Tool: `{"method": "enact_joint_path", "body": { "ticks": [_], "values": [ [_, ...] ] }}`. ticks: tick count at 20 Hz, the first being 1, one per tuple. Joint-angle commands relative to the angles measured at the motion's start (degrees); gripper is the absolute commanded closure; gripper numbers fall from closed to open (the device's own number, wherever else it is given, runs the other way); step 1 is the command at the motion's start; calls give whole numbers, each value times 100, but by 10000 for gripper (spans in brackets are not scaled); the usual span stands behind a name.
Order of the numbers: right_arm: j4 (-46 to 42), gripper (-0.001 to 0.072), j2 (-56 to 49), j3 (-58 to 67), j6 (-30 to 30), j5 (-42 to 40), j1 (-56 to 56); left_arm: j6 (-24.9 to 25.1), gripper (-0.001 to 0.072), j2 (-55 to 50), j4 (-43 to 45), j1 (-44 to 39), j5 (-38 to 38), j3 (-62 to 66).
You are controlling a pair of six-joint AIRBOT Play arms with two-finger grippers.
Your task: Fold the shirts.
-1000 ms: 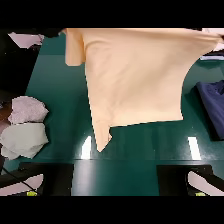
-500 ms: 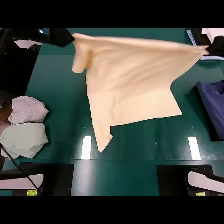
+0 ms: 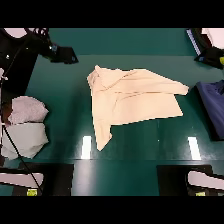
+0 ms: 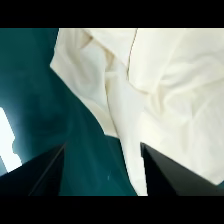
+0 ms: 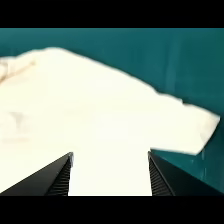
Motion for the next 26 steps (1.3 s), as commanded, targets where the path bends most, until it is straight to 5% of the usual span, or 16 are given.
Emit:
{"method": "enact_joint_path", "body": {
  "ticks": [1,11,21,22,23,26],
  "values": [
    [63,203,695,-787,-341,522,-210,138,168,-4,-896,-20,-595,-857],
    [70,204,2179,-3123,-446,280,-702,595,169,1403,-1462,-706,1143,-5276],
    [501,210,2251,-3228,-439,273,-704,662,172,1462,-2201,-1812,2559,-5908],
    [461,210,2249,-3228,-439,267,-704,605,360,1462,-2201,-1805,2597,-5906],
    [439,210,2247,-3228,-442,267,-704,614,635,1462,-2201,-1794,2618,-5899],
    [166,210,2245,-3228,-444,304,-704,608,683,1478,-2146,-1794,2588,-5825]
  ]
}}
